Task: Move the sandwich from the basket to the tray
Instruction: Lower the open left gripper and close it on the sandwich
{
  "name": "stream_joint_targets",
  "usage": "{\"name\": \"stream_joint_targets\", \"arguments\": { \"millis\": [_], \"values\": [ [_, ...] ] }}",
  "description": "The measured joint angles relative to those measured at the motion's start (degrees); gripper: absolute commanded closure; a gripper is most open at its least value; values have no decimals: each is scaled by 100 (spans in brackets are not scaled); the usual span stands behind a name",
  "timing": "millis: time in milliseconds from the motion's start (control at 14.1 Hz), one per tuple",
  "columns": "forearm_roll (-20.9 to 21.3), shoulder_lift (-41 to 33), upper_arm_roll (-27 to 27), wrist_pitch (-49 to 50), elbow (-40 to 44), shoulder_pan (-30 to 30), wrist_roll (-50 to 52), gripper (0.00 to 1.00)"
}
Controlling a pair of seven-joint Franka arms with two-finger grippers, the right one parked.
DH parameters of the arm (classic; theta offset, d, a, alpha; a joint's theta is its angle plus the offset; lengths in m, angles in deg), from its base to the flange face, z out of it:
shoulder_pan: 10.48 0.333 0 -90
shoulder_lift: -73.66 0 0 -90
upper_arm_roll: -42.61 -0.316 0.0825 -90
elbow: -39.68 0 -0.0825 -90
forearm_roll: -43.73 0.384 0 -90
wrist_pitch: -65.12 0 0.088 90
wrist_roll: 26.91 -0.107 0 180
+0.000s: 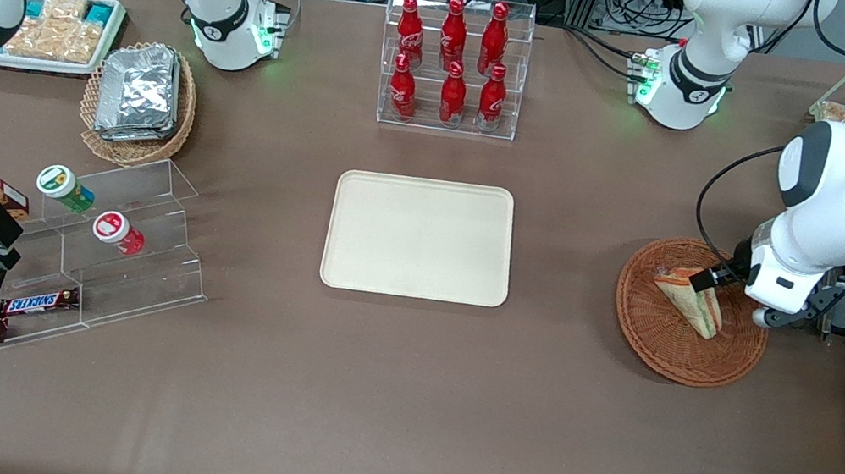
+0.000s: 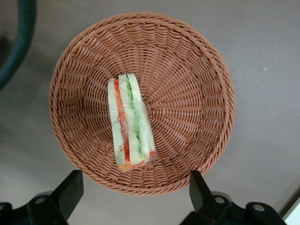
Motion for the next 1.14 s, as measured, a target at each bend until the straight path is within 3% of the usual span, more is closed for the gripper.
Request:
{"name": "stream_joint_targets", "arguments": {
  "millis": [639,1135],
  "values": [
    [0,414,-3,-1371,-686,1,695,0],
    [9,815,-24,-1844,-799,7,773,0]
  ]
}}
